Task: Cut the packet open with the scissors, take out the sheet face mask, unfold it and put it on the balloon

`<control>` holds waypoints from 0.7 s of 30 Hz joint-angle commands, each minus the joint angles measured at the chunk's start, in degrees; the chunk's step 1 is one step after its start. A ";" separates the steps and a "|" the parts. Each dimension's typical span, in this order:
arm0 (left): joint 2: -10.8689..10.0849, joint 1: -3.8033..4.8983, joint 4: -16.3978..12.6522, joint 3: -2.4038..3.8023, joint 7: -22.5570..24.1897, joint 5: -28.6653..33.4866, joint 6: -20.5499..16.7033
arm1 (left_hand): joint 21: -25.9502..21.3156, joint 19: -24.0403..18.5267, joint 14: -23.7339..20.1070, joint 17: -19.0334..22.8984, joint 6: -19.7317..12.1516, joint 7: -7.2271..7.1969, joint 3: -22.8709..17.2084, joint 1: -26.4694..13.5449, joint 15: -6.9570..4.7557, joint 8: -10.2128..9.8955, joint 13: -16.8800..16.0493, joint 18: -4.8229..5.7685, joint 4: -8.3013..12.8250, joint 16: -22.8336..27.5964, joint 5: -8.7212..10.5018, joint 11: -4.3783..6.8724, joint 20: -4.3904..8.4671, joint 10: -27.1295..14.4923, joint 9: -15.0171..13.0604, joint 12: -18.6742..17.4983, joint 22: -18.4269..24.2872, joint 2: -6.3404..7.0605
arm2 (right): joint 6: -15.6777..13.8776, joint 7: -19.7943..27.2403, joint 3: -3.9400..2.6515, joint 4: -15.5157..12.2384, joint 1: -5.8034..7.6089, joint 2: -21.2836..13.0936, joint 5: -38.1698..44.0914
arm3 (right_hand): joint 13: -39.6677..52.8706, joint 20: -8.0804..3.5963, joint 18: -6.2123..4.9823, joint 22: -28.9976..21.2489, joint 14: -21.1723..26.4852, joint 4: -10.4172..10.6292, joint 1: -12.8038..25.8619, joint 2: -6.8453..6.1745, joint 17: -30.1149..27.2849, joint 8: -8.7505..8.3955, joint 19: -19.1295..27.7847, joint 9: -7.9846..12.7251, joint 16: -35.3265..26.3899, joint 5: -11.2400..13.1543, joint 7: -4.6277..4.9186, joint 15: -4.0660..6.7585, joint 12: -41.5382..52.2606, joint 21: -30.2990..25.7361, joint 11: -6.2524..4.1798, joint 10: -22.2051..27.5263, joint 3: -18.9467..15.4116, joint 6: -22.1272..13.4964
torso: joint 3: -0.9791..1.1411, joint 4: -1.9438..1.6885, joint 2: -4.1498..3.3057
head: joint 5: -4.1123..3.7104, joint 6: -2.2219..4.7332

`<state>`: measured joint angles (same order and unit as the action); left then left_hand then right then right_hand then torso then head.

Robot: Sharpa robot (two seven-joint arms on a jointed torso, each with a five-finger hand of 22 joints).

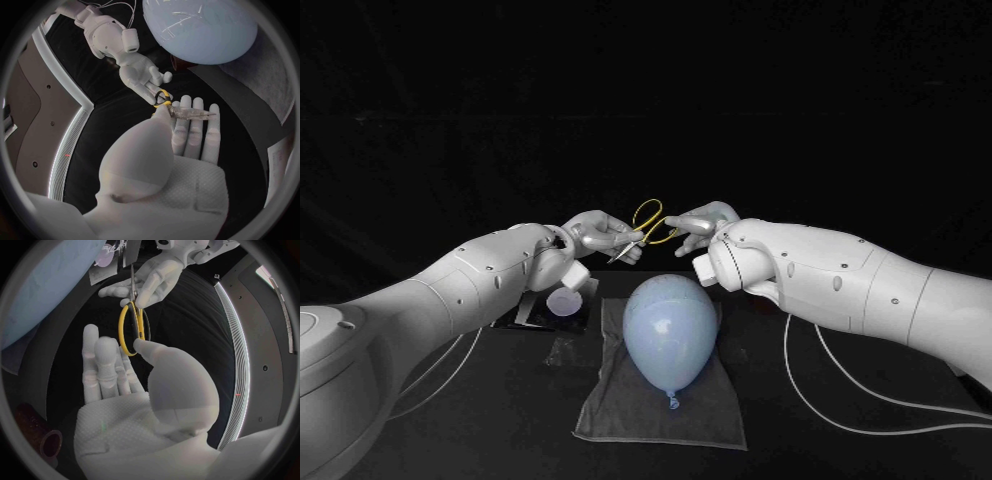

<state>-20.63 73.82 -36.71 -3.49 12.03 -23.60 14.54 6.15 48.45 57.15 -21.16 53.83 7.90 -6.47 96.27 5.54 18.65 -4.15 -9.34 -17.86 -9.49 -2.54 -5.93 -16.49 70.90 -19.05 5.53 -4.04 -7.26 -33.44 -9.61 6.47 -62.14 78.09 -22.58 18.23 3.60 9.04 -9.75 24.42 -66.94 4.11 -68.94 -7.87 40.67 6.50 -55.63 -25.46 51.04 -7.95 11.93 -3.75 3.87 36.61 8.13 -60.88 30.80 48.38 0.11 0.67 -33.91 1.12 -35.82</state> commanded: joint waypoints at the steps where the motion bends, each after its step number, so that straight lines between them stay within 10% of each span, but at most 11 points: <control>1: -0.13 0.10 0.00 0.06 0.79 0.84 -0.88 | 0.13 0.40 0.49 -0.17 0.25 -0.24 -3.68 0.02 0.02 0.56 0.06 -0.97 3.01 -0.40 -0.25 0.41 -0.05 0.91 -0.48 0.12 -0.02 0.92 | 6.86 1.67 -0.03 0.50 0.16 -0.34 1.43 | 0.08 1.52 -0.19 -4.03 7.16 -0.12 -0.35 -0.82 -6.10 -0.87 4.90 0.47 -9.82 0.90 0.25 -0.96 0.04 -6.83 0.68 2.07 -2.27 -1.17 | -0.01 -0.03 -0.04 | 0.10 0.02; 5: -0.41 0.10 -0.10 0.05 0.52 0.84 -1.48 | 0.10 0.49 0.56 -0.54 0.00 -0.16 -5.07 -0.16 -0.01 0.99 0.09 -0.94 2.86 -0.35 -0.25 0.41 -0.05 1.19 -1.21 -0.05 0.01 1.50 | 8.87 5.24 -0.01 1.31 0.29 -1.27 1.10 | 0.11 6.08 -0.59 -12.69 18.06 -0.74 -2.15 0.00 -15.33 -1.34 12.48 1.07 -24.52 -0.74 0.55 -4.68 0.50 -20.31 2.48 4.30 -5.48 -2.07 | 0.01 -0.05 -0.03 | 0.28 -0.02; 9: -0.70 0.11 -0.32 0.05 0.16 0.53 -1.57 | -0.03 0.43 0.61 -1.01 -0.31 -0.03 -6.96 -0.59 -0.01 1.49 0.12 -0.93 2.69 -0.26 -0.25 0.39 -0.04 1.46 -2.12 -0.29 0.05 2.53 | 9.93 10.75 0.05 3.21 0.52 -2.18 0.25 | 0.12 7.15 -0.71 -15.70 20.65 -1.50 -3.26 0.72 -18.71 -1.28 13.54 1.44 -28.34 -0.81 0.75 -5.63 0.91 -24.53 2.83 4.65 -6.40 -1.91 | 0.00 -0.03 0.01 | 0.47 -0.05; 15: -1.46 0.13 -0.72 0.04 -0.55 -0.43 -1.48 | -0.11 0.54 0.65 -1.74 -0.84 0.10 -10.22 -1.61 -0.01 2.17 0.11 -0.91 2.53 -0.07 -0.25 0.34 -0.06 1.81 -3.50 -0.65 0.04 4.01 | 11.95 20.30 0.28 7.31 1.36 -3.33 4.33 | 0.14 6.97 -0.89 -17.37 18.47 -3.02 -5.88 1.67 -20.95 -0.03 12.01 1.52 -30.21 -0.09 0.71 -5.06 2.49 -26.31 1.86 1.49 -4.65 0.96 | 0.07 0.02 -0.09 | 1.05 0.23; 21: -3.23 0.35 -2.33 0.07 -1.36 -0.97 -0.70 | -0.18 0.59 0.83 -2.29 -1.04 0.29 -12.64 -2.50 -0.04 2.63 0.07 -0.82 2.71 -0.02 -0.25 0.27 -0.09 2.20 -4.44 -0.77 0.04 5.16 | 13.26 27.32 0.35 9.13 3.22 -5.25 16.63 | -0.06 3.41 -0.82 -16.72 9.79 -5.64 -8.32 0.83 -22.83 1.38 0.60 1.45 -32.12 -0.10 -0.70 -2.48 1.67 -22.57 0.26 -2.79 0.89 4.90 | 0.18 0.05 -0.35 | 1.62 0.74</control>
<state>-23.72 73.94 -38.57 -3.50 11.04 -24.10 13.41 6.15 48.64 57.57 -23.37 53.09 8.20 -15.67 93.63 5.53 20.95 -4.09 -9.27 -18.28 -9.69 -2.61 -5.93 -16.69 72.53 -20.89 5.10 -4.04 -2.68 -23.20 9.92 6.85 -53.08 81.02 -27.75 25.77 3.58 12.67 -9.70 7.62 -56.70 -1.44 -77.05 -6.92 17.94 7.74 -54.43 -24.00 19.07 -7.96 11.20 -6.42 5.68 13.82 8.37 -63.39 31.42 53.07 0.22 0.66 -34.09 2.48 -35.34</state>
